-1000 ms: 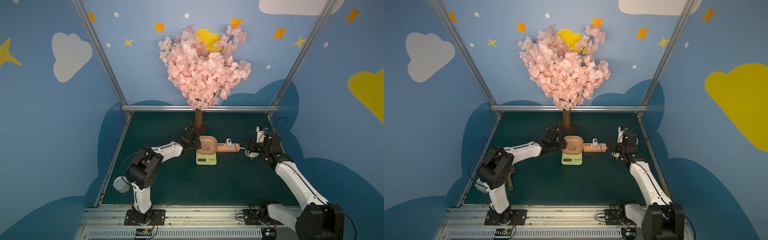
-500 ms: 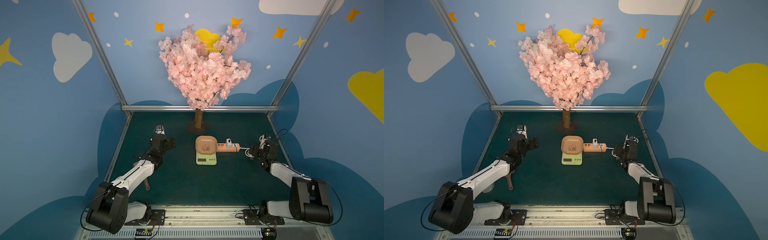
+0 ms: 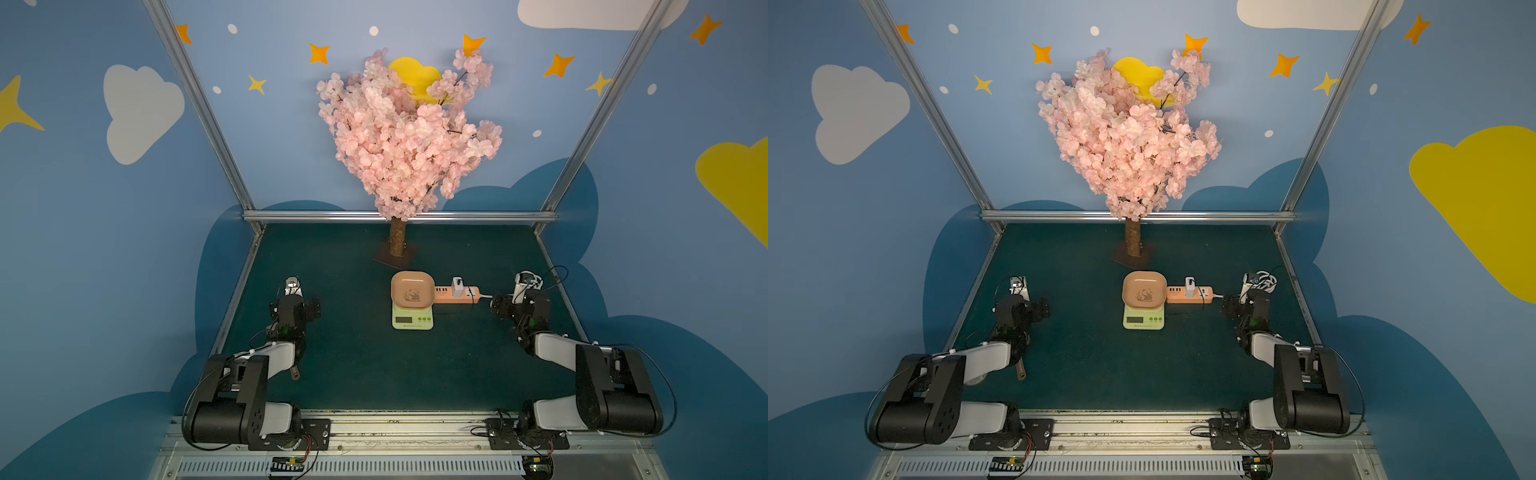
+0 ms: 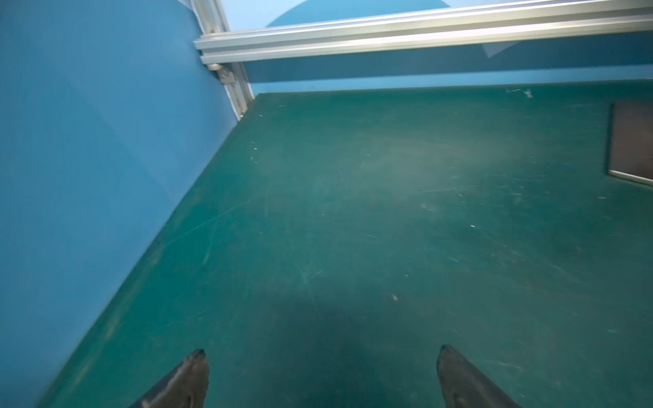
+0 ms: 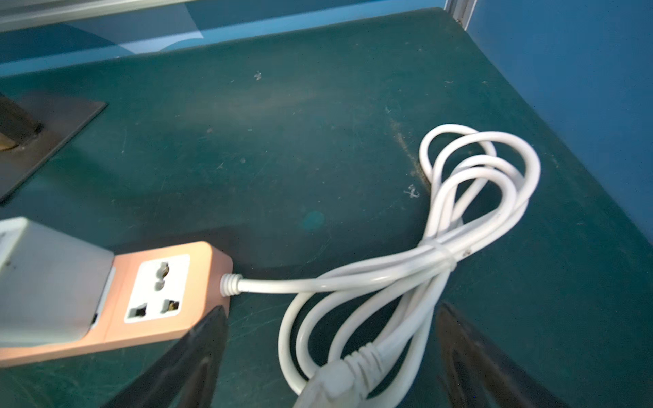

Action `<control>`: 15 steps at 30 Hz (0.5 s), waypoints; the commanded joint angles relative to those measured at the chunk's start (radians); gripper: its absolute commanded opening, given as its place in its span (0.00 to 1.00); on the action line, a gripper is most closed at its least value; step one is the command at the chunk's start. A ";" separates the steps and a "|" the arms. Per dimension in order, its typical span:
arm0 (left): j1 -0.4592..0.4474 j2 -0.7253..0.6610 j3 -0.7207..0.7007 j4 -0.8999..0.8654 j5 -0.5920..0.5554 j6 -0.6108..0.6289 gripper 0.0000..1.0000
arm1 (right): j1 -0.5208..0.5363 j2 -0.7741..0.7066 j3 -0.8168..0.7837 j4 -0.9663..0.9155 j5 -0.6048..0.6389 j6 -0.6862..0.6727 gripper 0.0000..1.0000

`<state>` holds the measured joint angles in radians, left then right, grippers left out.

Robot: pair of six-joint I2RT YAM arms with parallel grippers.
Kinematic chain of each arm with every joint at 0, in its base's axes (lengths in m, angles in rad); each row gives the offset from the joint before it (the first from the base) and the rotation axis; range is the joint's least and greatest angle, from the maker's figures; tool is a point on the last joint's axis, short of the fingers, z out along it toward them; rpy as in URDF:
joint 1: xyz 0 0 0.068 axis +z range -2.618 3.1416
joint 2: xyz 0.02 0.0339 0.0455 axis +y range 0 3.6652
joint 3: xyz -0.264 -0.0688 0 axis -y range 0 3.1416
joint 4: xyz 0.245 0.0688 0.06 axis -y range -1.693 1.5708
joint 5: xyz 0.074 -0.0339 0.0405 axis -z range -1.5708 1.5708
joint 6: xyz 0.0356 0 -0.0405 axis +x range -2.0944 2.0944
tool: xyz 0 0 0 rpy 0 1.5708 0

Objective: Charge the electronic scale
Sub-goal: Reset both arms

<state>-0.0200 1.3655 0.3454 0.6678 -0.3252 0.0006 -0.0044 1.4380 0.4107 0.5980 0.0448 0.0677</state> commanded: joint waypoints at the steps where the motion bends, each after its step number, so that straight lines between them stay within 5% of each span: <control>1: 0.015 -0.039 -0.039 0.131 0.113 -0.034 1.00 | 0.016 0.033 0.003 0.121 0.005 -0.043 0.92; 3: 0.028 -0.032 -0.086 0.234 0.215 -0.047 1.00 | 0.020 0.022 0.021 0.050 0.019 -0.026 0.92; 11: 0.024 0.244 -0.075 0.521 0.208 -0.010 1.00 | 0.024 0.021 0.020 0.051 0.027 -0.028 0.92; 14: 0.020 0.160 0.026 0.185 0.141 -0.051 1.00 | 0.026 0.022 0.020 0.052 0.028 -0.029 0.92; 15: 0.019 0.184 0.037 0.202 0.124 -0.045 1.00 | 0.025 0.021 0.022 0.050 0.027 -0.028 0.92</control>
<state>0.0013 1.5639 0.3073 0.9195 -0.1661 -0.0357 0.0154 1.4620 0.4114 0.6281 0.0631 0.0444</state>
